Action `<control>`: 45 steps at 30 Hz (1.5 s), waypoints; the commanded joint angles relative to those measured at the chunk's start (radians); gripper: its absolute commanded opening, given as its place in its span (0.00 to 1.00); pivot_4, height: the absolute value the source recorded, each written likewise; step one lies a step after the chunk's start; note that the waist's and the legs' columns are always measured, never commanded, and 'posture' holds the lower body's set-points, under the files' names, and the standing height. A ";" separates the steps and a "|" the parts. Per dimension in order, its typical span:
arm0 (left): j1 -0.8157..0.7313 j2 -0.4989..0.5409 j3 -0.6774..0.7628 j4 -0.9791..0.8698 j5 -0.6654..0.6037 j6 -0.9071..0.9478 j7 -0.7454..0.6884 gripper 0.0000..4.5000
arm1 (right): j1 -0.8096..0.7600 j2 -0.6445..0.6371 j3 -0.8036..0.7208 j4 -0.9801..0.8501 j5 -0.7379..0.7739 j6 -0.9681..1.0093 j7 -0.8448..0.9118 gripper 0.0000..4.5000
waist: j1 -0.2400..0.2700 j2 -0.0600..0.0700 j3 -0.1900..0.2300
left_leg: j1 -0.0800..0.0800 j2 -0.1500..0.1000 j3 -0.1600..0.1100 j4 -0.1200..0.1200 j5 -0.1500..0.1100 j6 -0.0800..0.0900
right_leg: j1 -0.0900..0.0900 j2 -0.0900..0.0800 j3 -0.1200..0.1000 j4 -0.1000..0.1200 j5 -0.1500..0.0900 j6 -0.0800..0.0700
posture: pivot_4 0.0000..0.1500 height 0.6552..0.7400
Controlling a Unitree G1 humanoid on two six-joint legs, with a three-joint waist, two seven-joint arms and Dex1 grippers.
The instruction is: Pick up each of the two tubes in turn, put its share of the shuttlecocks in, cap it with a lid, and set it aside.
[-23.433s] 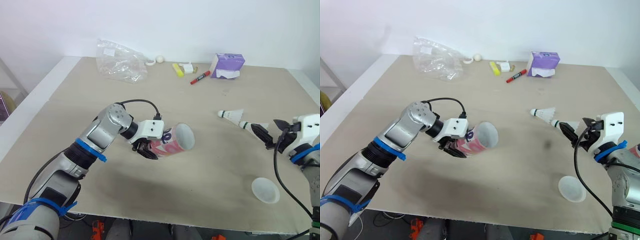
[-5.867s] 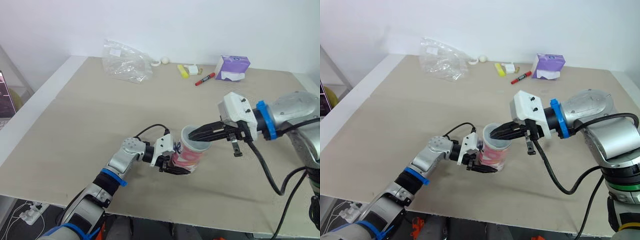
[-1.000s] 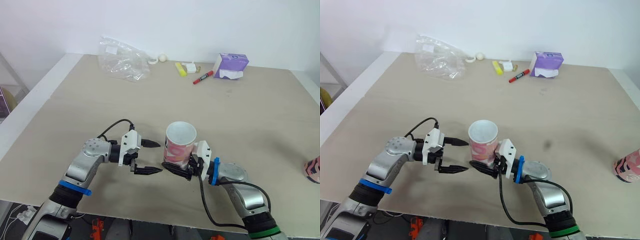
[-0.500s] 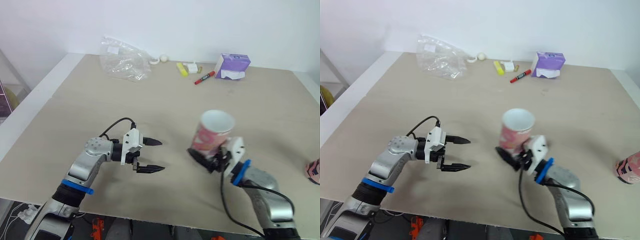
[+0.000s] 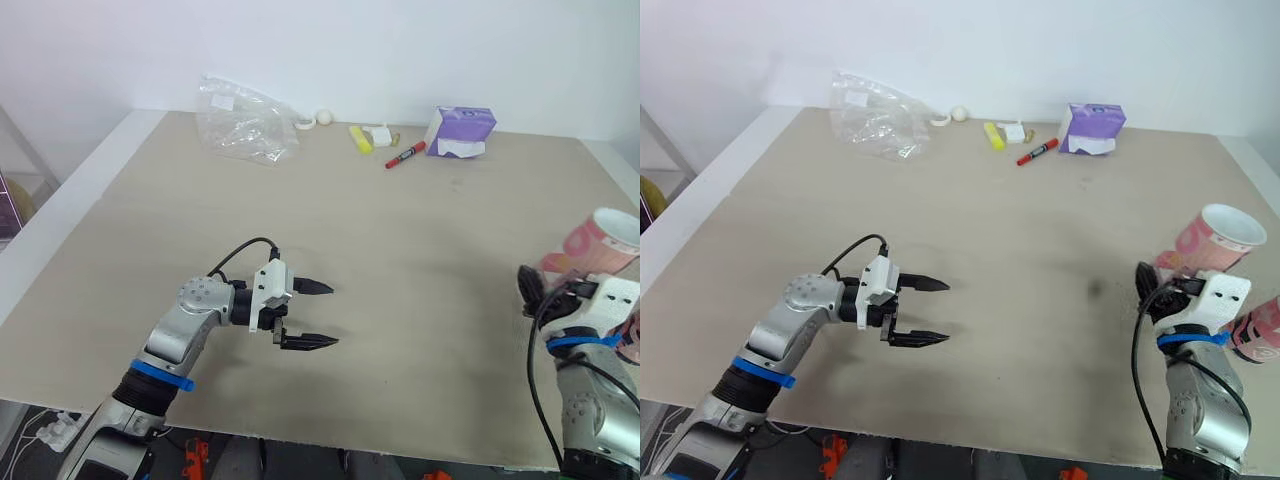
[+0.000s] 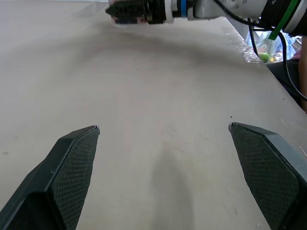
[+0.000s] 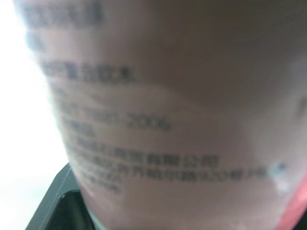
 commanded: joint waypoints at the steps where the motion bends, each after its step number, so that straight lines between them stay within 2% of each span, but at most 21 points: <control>1: 0.002 0.004 0.007 -0.046 -0.012 0.001 0.008 1.00 | -0.024 -0.010 -0.021 0.019 -0.011 -0.052 -0.016 0.75 | 0.000 0.001 0.000 | 0.000 0.000 0.000 0.000 0.000 0.000 | 0.000 0.000 0.000 0.000 0.000 0.000 | 1.00 1.00; 16: -0.017 -0.009 0.017 -0.049 -0.027 0.018 0.033 1.00 | -0.043 -0.009 0.017 0.093 -0.041 -0.105 0.003 0.75 | -0.001 0.001 0.000 | 0.000 0.000 0.000 0.000 0.000 0.000 | 0.000 0.000 0.000 0.000 0.000 0.000 | 1.00 1.00; 25: -0.046 -0.065 0.092 -0.053 -0.129 0.063 0.076 1.00 | -0.029 -0.004 0.026 0.088 -0.046 -0.118 -0.004 0.75 | -0.001 0.001 0.000 | 0.000 0.000 0.000 0.000 0.000 0.001 | 0.001 0.000 0.000 0.000 0.000 0.000 | 1.00 1.00; 31: -0.043 -0.064 0.077 -0.036 -0.101 0.029 0.067 1.00 | -0.012 0.000 0.018 0.084 -0.026 -0.113 0.007 0.75 | 0.000 0.001 -0.001 | 0.000 0.000 0.000 0.000 0.000 0.001 | 0.001 0.000 0.000 0.000 0.000 0.000 | 1.00 1.00; 33: -0.043 -0.063 0.074 -0.033 -0.096 0.026 0.064 1.00 | -0.003 0.000 0.016 0.079 -0.024 -0.113 0.010 0.86 | -0.001 0.001 -0.001 | 0.000 0.000 0.000 0.000 0.000 0.001 | 0.001 0.000 0.000 0.000 0.000 0.000 | 1.00 1.00; 34: -0.044 -0.062 0.072 -0.031 -0.093 0.022 0.062 1.00 | 0.003 0.000 0.017 0.074 -0.025 -0.114 0.010 0.95 | -0.001 0.001 -0.001 | 0.000 0.000 0.000 0.000 0.000 0.000 | 0.001 0.000 0.000 0.000 0.000 0.000 | 1.00 1.00; 35: -0.044 -0.062 0.071 -0.028 -0.090 0.018 0.061 1.00 | 0.009 0.001 0.017 0.066 -0.022 -0.112 0.008 0.98 | 0.000 0.001 -0.001 | 0.000 0.000 0.000 0.000 0.000 0.001 | 0.001 0.000 0.000 0.000 0.000 0.000 | 1.00 1.00; 45: -0.041 -0.069 0.059 -0.010 -0.069 -0.006 0.054 1.00 | 0.107 0.026 0.018 -0.066 -0.001 -0.075 -0.005 0.98 | 0.000 0.001 -0.001 | 0.000 0.000 0.000 0.000 0.000 0.001 | 0.001 0.000 0.000 0.000 0.000 0.000 | 1.00 1.00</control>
